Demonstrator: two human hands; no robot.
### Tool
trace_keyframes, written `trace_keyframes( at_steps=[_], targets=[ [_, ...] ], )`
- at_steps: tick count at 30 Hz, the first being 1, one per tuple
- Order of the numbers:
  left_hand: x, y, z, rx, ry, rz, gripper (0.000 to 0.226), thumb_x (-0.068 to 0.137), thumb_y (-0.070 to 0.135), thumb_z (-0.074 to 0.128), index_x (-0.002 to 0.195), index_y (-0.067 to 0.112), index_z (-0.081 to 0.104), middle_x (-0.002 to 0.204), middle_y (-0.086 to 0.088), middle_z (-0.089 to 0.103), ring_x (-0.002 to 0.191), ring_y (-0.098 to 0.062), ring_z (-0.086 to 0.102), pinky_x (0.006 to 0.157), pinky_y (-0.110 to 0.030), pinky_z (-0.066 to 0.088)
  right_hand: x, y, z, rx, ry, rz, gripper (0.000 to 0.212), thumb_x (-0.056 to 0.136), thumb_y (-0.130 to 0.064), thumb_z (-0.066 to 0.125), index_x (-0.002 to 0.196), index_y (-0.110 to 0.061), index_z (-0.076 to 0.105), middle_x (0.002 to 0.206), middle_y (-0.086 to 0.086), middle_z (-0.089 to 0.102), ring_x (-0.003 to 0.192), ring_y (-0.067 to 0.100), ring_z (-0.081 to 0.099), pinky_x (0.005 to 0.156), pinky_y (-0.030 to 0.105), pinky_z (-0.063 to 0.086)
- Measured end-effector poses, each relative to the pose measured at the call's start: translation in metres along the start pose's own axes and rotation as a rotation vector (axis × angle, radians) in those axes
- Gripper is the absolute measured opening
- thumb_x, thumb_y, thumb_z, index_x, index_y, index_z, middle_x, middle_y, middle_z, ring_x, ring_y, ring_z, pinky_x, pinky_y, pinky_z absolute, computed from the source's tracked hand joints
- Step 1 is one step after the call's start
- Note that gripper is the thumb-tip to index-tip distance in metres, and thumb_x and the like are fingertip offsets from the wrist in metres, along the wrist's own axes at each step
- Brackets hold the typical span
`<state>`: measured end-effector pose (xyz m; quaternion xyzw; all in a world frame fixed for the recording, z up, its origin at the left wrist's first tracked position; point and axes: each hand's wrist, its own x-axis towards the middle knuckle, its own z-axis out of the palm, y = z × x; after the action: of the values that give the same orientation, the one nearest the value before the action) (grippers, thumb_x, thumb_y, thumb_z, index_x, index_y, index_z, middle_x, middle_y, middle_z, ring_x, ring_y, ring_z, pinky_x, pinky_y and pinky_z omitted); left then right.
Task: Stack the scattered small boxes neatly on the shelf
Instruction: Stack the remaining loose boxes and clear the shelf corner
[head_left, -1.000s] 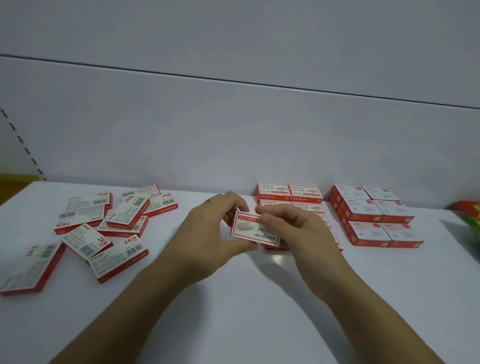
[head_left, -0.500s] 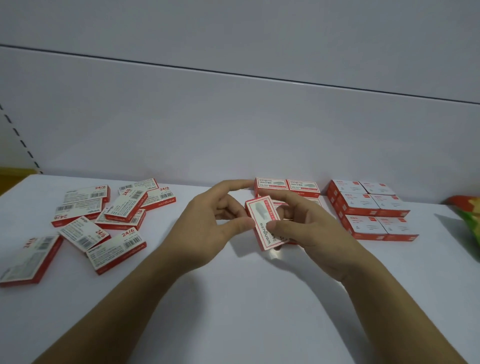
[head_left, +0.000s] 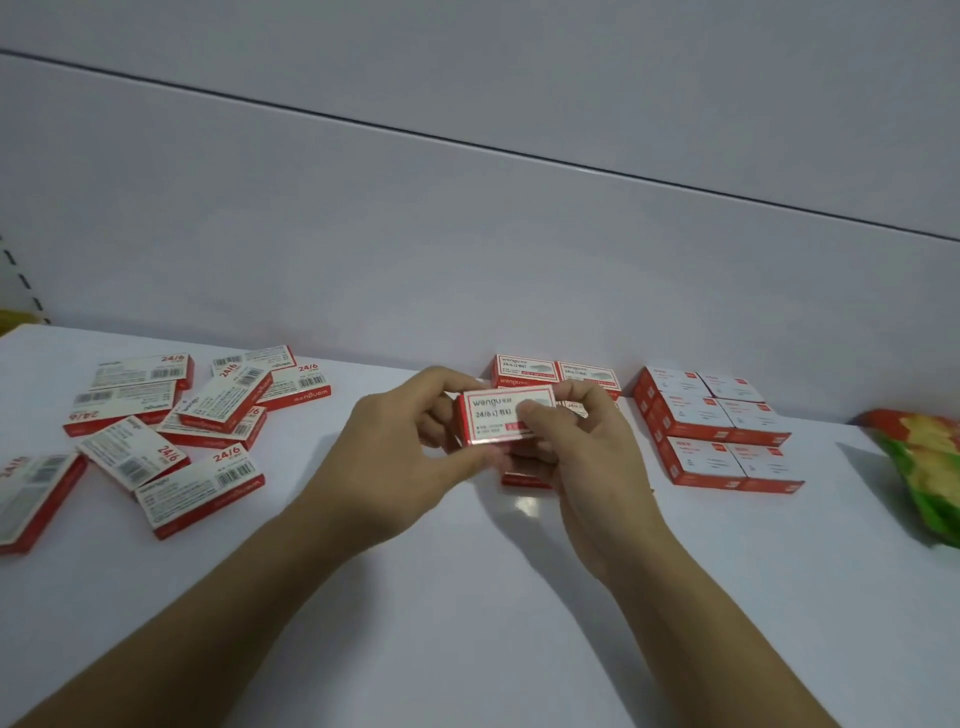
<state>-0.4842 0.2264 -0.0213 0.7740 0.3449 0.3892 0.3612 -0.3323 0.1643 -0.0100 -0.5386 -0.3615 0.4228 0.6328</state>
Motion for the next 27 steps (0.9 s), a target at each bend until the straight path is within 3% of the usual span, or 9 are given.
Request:
trace_keyframes(
  at_steps=[4,6,9,13,15,19,22,27],
  targets=[
    [0.005,-0.004,-0.006,-0.040,0.028,-0.009,0.046,0.074,0.021,0.080,0.107,0.043,0.058,0.086,0.021,0.069,0.083,-0.003,0.064,0.073,-0.011,0.050,0.000,0.000,-0.004,-0.194,-0.022,-0.158,0.038,0.090,-0.009,0.063,0.121,-0.031,0.055,0.091,0.000,0.074,0.078,0.019,0.072,0.066,0.027,0.058],
    [0.006,-0.005,-0.007,-0.033,0.027,-0.008,0.047,0.075,0.019,0.078,0.106,0.047,0.056,0.089,0.021,0.069,0.086,0.000,0.064,0.074,-0.007,0.047,0.000,0.002,-0.006,-0.376,-0.065,-0.269,0.042,0.085,-0.010,0.069,0.120,-0.030,0.059,0.102,-0.005,0.071,0.086,0.015,0.070,0.067,0.026,0.058],
    [0.007,-0.009,-0.006,-0.011,0.030,0.017,0.049,0.076,0.016,0.077,0.101,0.052,0.054,0.089,0.029,0.066,0.085,0.005,0.062,0.072,-0.002,0.043,0.002,0.005,-0.008,-0.696,-0.058,-0.462,0.045,0.077,-0.011,0.076,0.118,-0.028,0.064,0.116,-0.010,0.062,0.099,0.003,0.059,0.077,0.014,0.048],
    [0.008,-0.014,-0.004,0.051,0.017,0.018,0.049,0.078,0.019,0.076,0.107,0.050,0.052,0.087,0.027,0.064,0.088,0.012,0.057,0.070,0.002,0.040,0.003,0.005,-0.009,-0.995,0.024,-0.607,0.047,0.075,-0.020,0.080,0.119,-0.026,0.065,0.116,-0.015,0.059,0.107,0.002,0.046,0.090,0.013,0.034],
    [0.008,-0.019,-0.003,0.081,0.001,0.007,0.051,0.080,0.021,0.074,0.116,0.048,0.051,0.091,0.027,0.062,0.092,0.014,0.055,0.071,0.002,0.040,0.004,0.006,-0.011,-1.049,0.035,-0.639,0.046,0.074,-0.021,0.081,0.118,-0.023,0.067,0.114,-0.011,0.062,0.107,0.008,0.047,0.091,0.018,0.033],
    [0.008,-0.022,0.001,0.135,-0.031,0.012,0.062,0.085,0.022,0.069,0.140,0.035,0.043,0.107,0.019,0.060,0.095,0.009,0.056,0.079,-0.001,0.041,0.005,0.007,-0.011,-1.099,0.001,-0.672,0.044,0.073,-0.018,0.082,0.115,-0.021,0.068,0.113,-0.005,0.067,0.107,0.015,0.052,0.090,0.008,0.027],
    [0.009,-0.022,0.002,0.152,-0.045,0.035,0.064,0.089,0.023,0.063,0.145,0.034,0.033,0.114,0.014,0.057,0.099,0.006,0.053,0.085,-0.005,0.040,0.010,0.005,-0.011,-1.115,-0.032,-0.696,0.041,0.074,-0.014,0.081,0.113,-0.020,0.069,0.112,-0.004,0.067,0.106,0.015,0.052,0.092,0.004,0.024],
    [0.007,-0.025,0.000,0.385,-0.118,0.021,0.073,0.089,0.046,0.057,0.147,0.044,0.013,0.120,0.018,0.049,0.107,0.002,0.045,0.092,-0.019,0.040,0.035,-0.009,-0.022,-1.217,0.009,-0.627,0.034,0.078,-0.013,0.077,0.109,-0.024,0.069,0.109,-0.009,0.066,0.097,0.013,0.047,0.081,0.003,0.026]
  ],
)
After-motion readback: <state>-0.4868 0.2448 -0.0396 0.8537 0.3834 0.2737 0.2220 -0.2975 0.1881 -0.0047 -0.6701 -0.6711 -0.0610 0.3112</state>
